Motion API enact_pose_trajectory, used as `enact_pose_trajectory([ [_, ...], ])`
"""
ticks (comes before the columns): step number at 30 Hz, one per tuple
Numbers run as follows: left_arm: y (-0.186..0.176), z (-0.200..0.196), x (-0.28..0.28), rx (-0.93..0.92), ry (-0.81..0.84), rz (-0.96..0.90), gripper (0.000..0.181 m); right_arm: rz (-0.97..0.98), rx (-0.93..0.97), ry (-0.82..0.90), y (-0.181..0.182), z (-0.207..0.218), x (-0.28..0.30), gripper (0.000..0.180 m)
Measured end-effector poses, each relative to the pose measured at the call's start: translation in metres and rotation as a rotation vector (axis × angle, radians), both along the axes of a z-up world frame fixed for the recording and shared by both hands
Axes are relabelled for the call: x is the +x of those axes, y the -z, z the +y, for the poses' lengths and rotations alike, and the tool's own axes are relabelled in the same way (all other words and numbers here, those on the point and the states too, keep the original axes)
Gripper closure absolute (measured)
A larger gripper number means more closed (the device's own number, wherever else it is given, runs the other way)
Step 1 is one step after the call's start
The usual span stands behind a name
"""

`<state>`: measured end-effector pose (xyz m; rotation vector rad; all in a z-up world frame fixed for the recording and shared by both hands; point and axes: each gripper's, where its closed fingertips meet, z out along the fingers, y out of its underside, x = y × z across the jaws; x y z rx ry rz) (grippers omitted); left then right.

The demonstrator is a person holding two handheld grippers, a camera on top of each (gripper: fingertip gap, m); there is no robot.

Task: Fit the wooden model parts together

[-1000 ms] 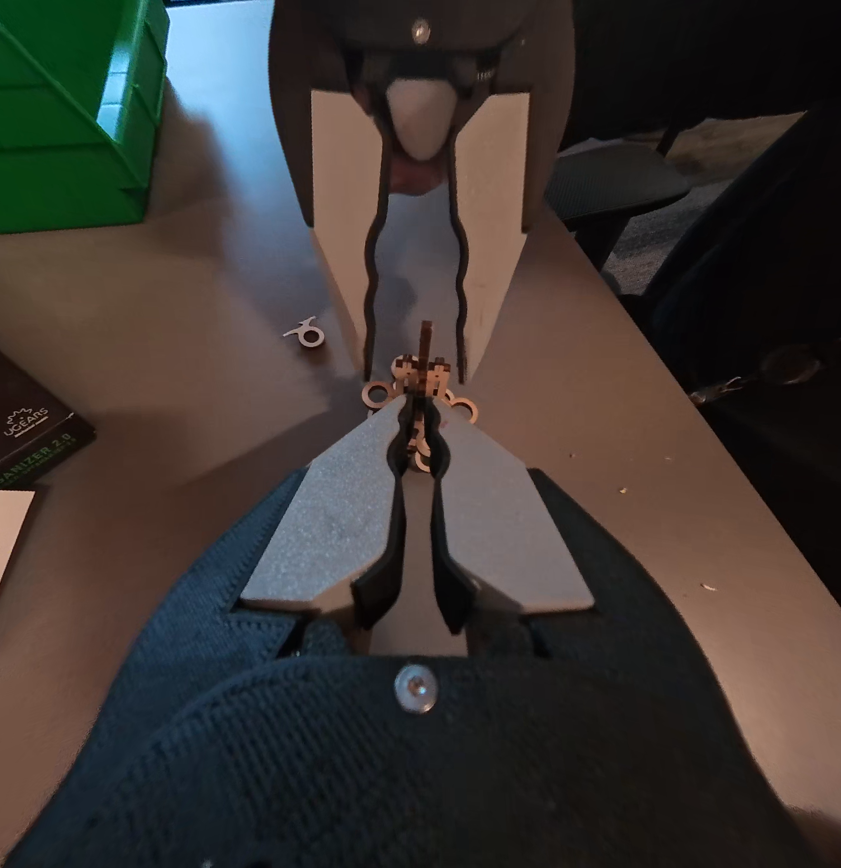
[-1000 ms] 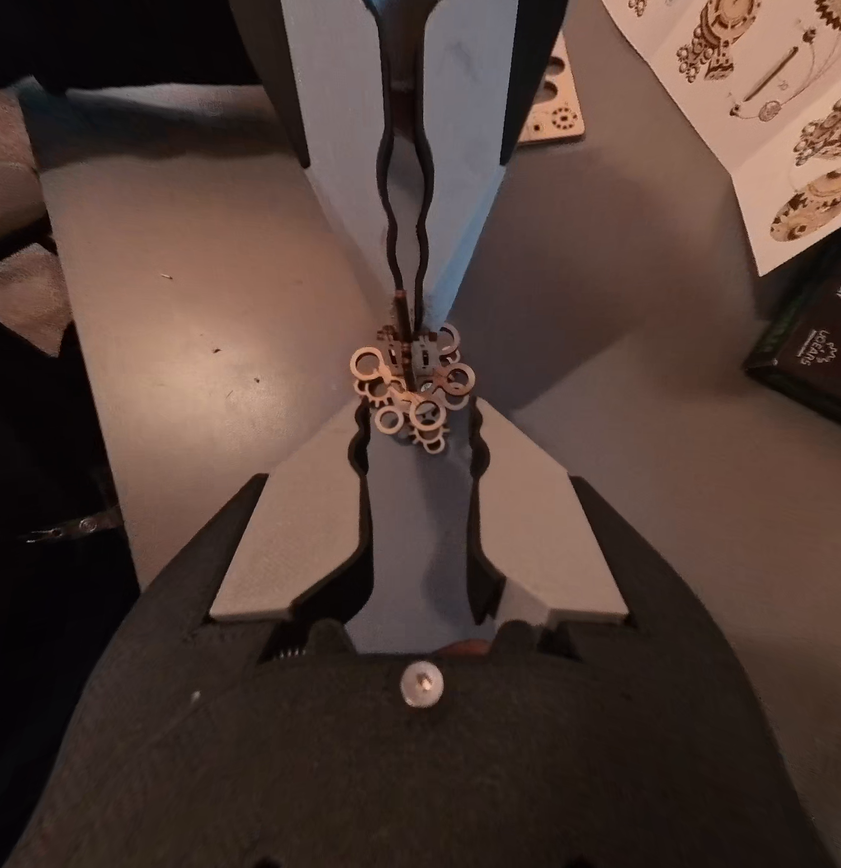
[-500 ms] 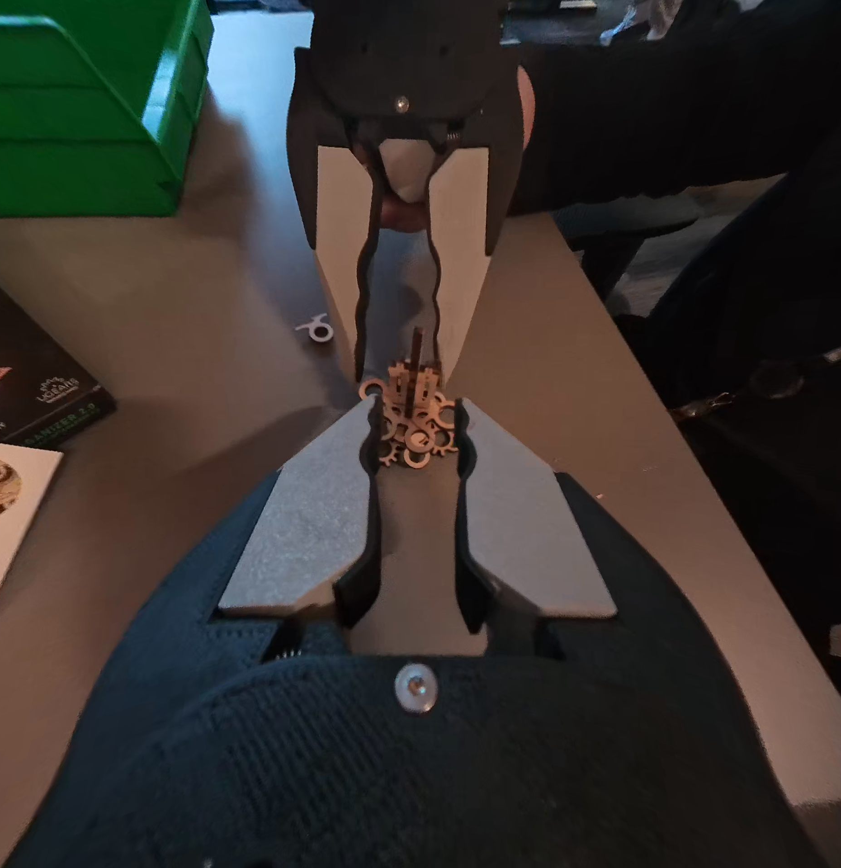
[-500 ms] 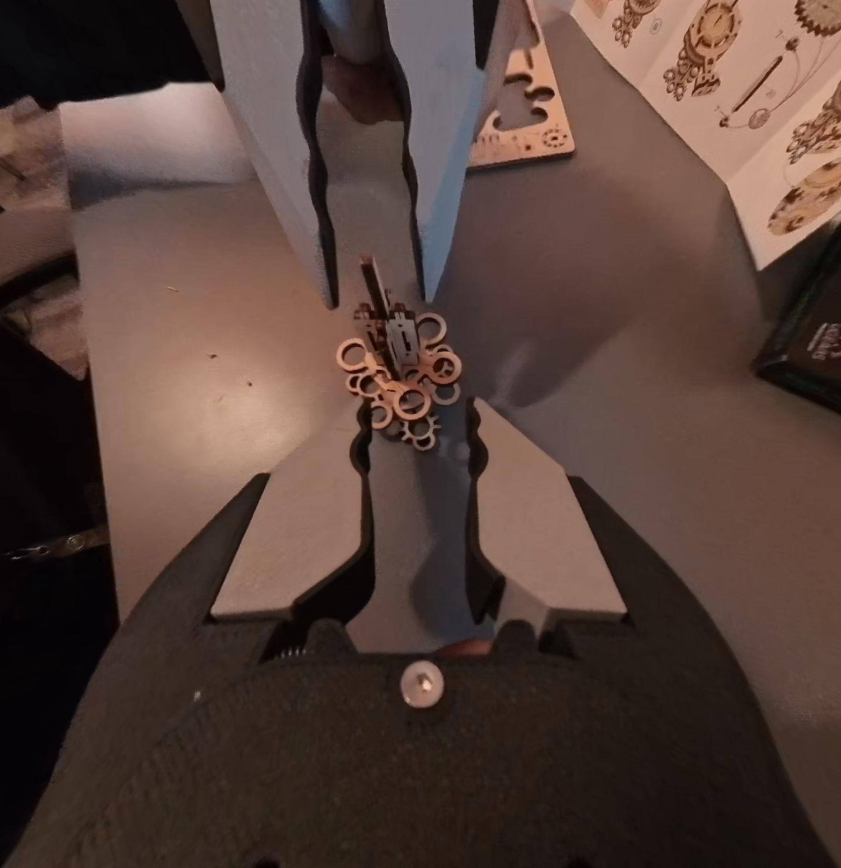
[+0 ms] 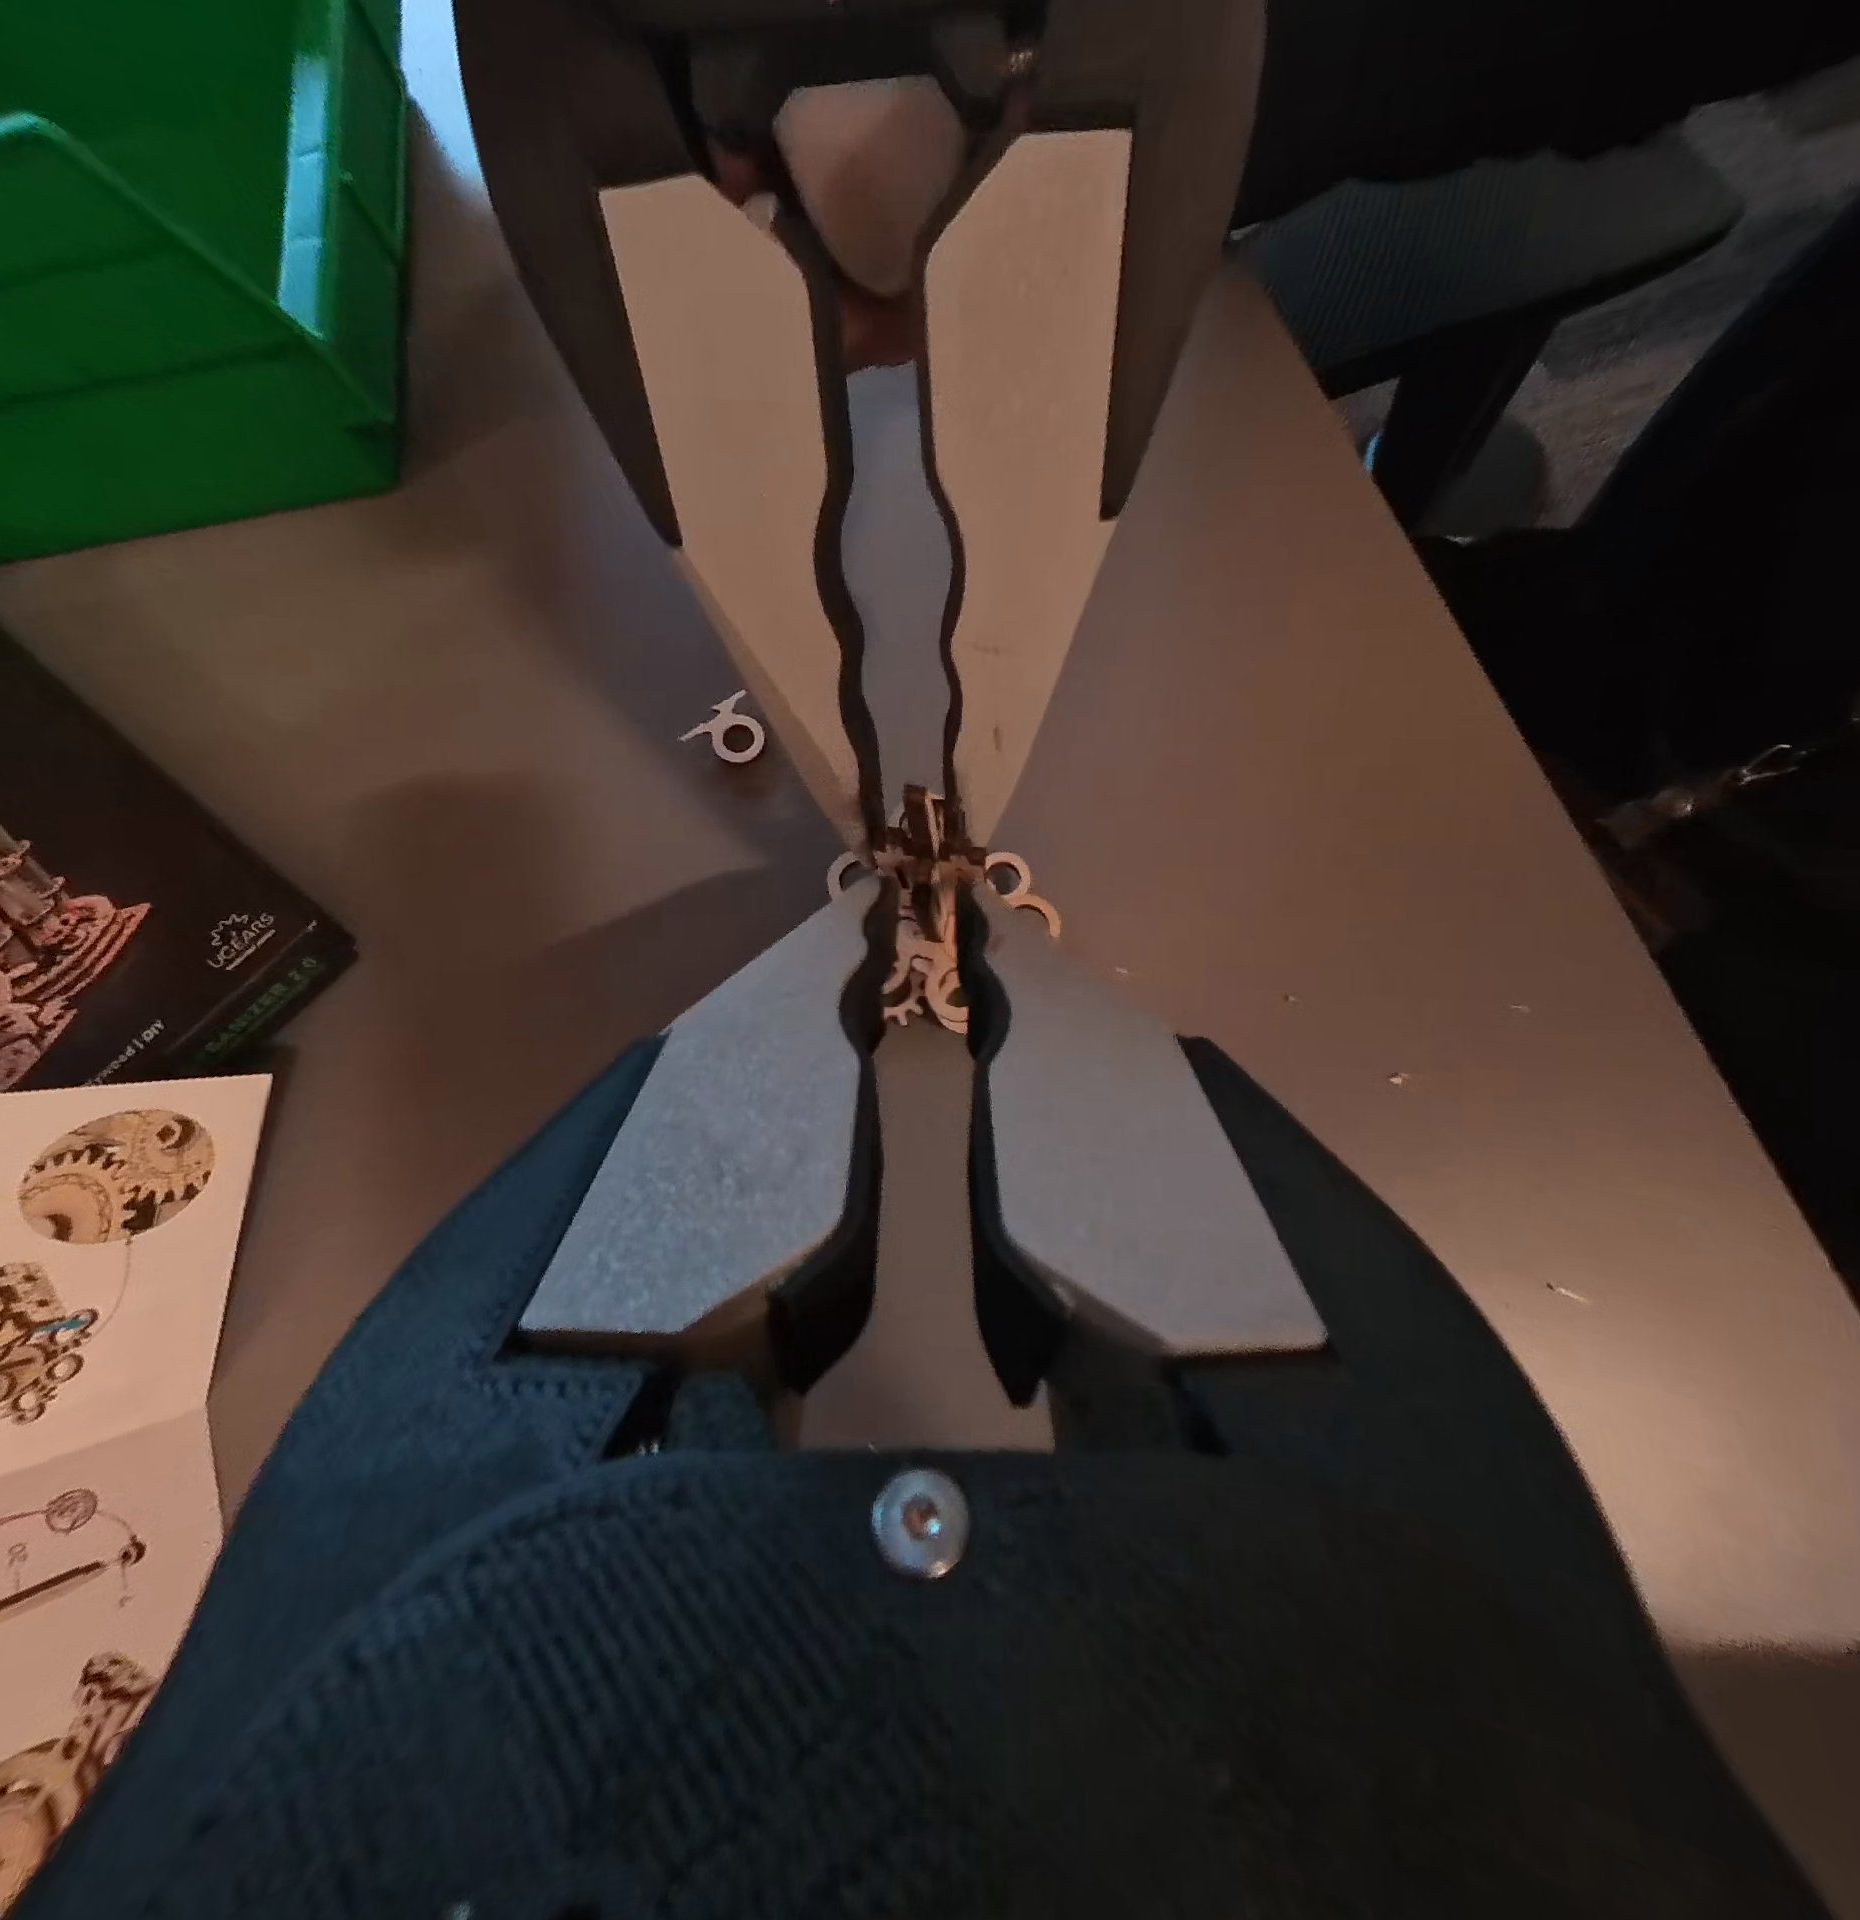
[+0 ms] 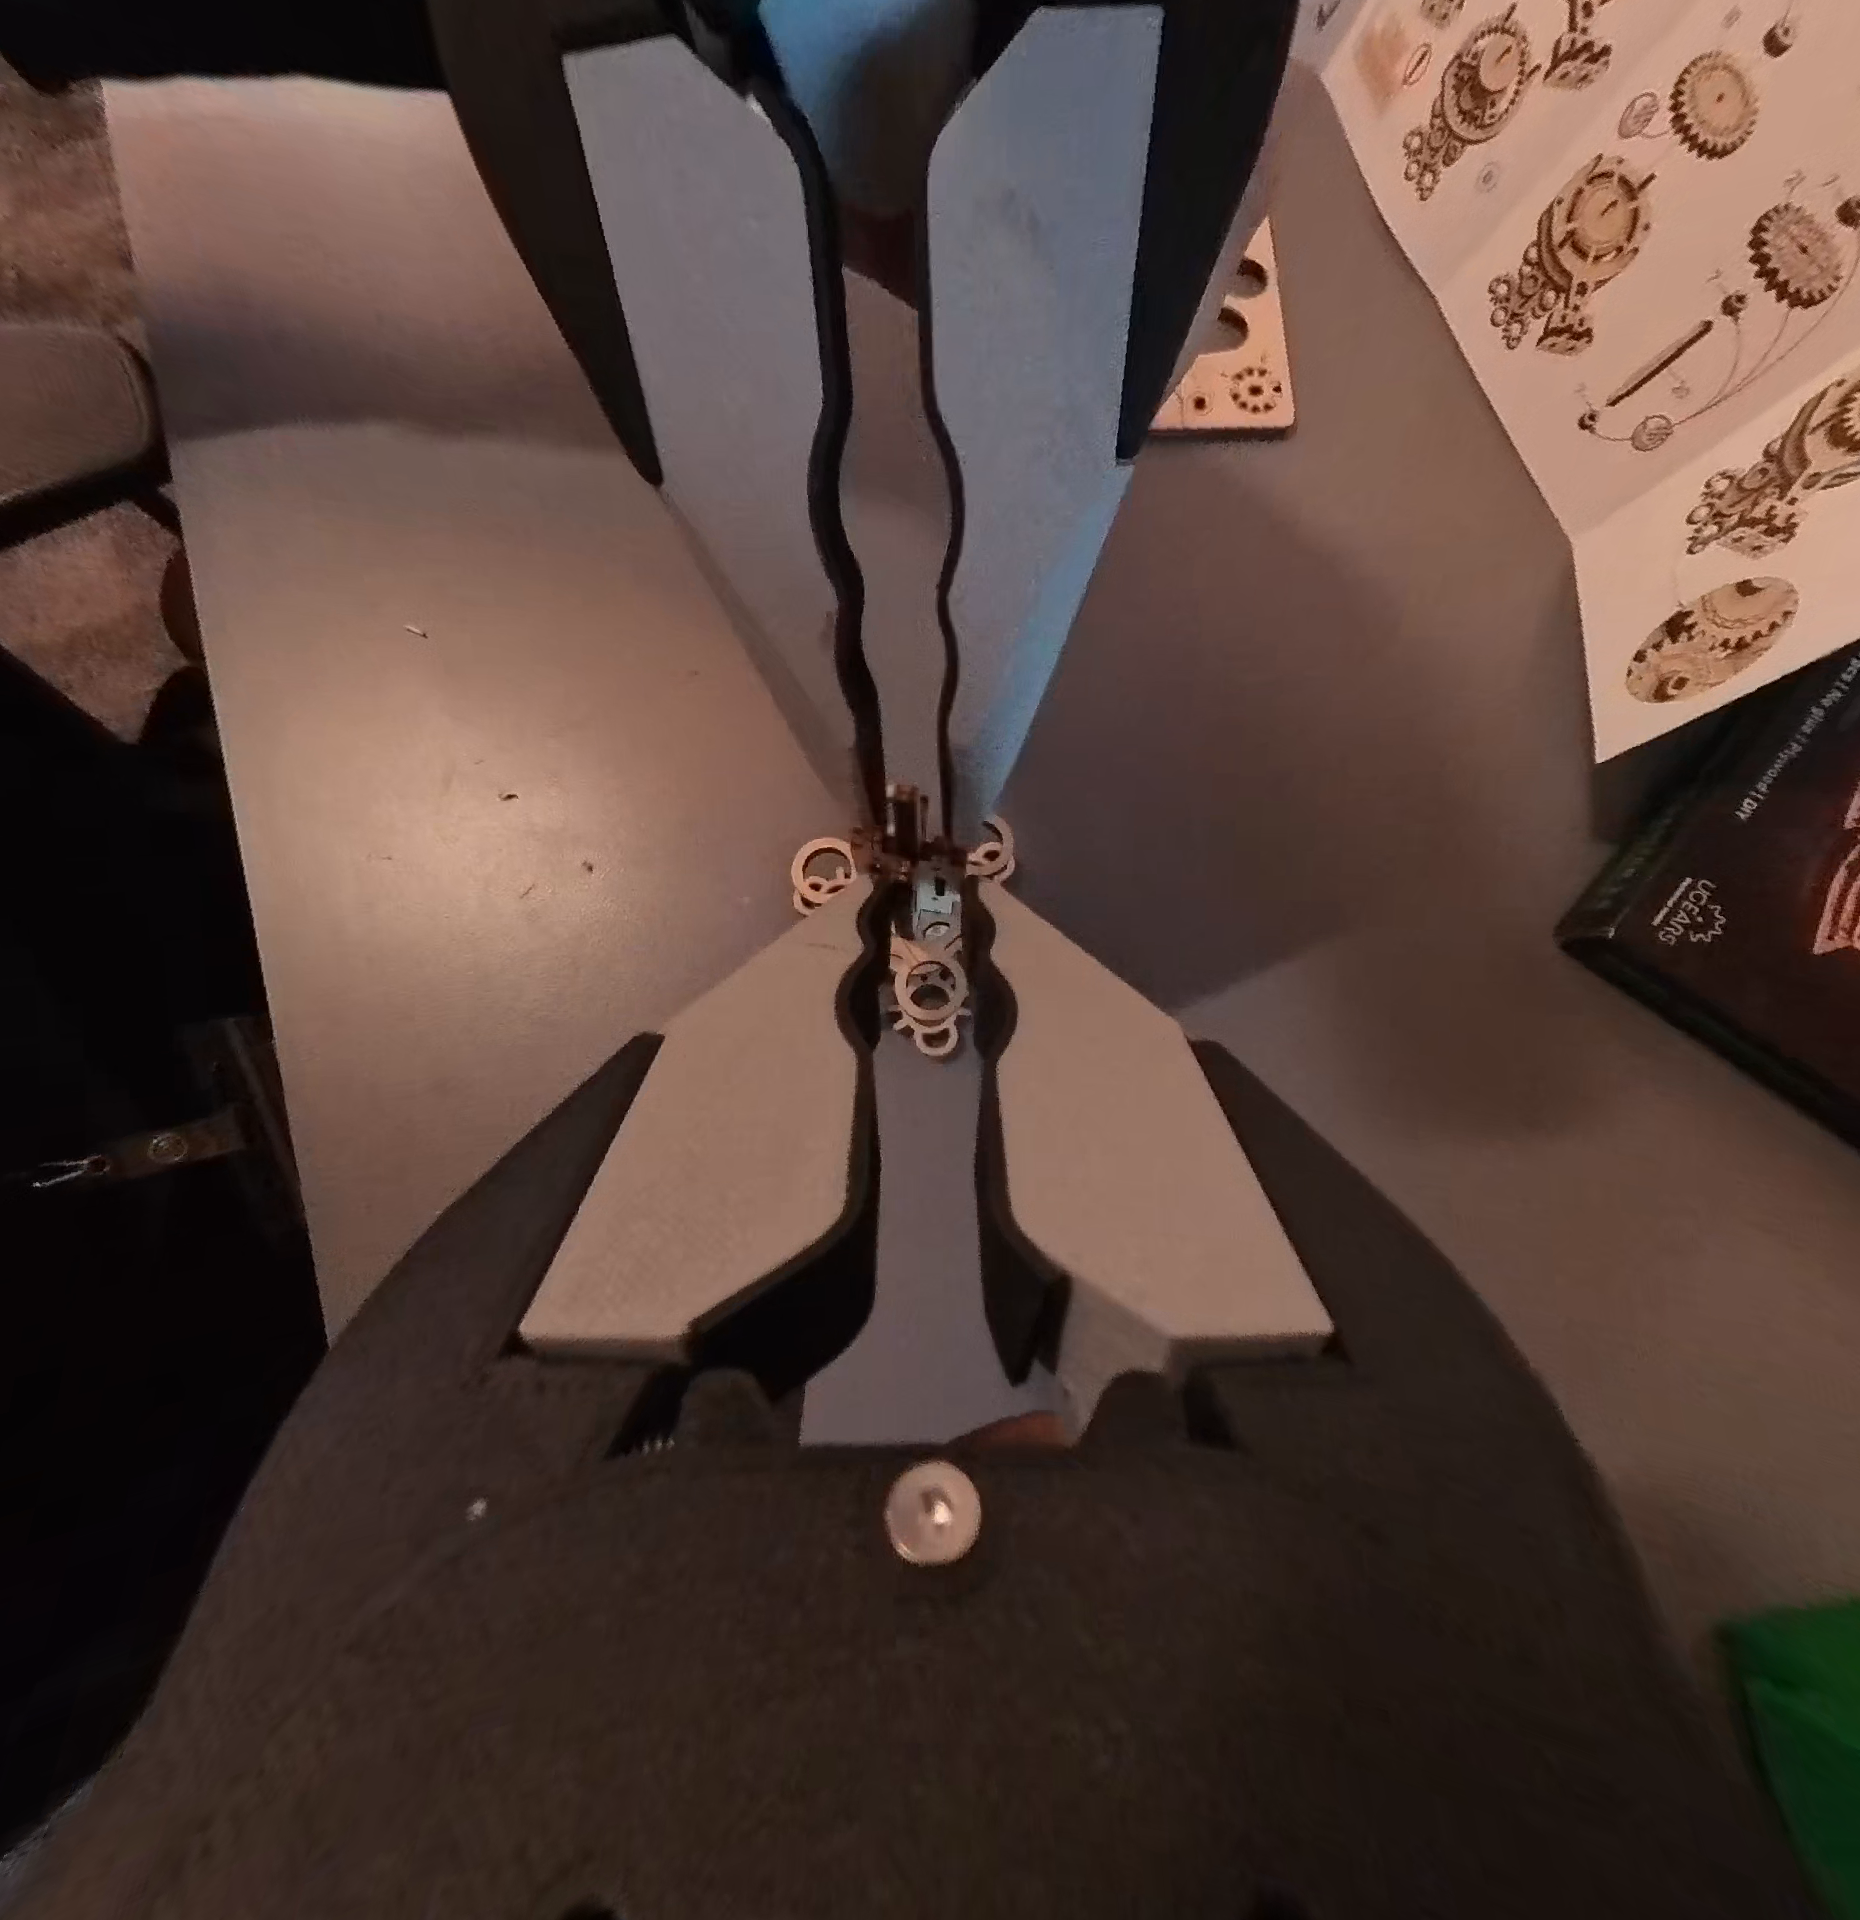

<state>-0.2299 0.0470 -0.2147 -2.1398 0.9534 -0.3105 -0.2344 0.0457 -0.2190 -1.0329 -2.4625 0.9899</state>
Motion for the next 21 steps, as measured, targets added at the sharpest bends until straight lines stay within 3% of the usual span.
enact_pose_trajectory([
  [12,0.0004,-0.0001,0.0002,-0.063,0.063,0.155,0.180,-0.073,0.156,-0.021,0.0035,0.0016,0.0001,0.172],
  [21,0.0010,-0.0004,0.0001,-0.099,0.036,0.147,0.180,-0.104,0.237,-0.029,0.0046,0.0017,0.0008,0.174],
])
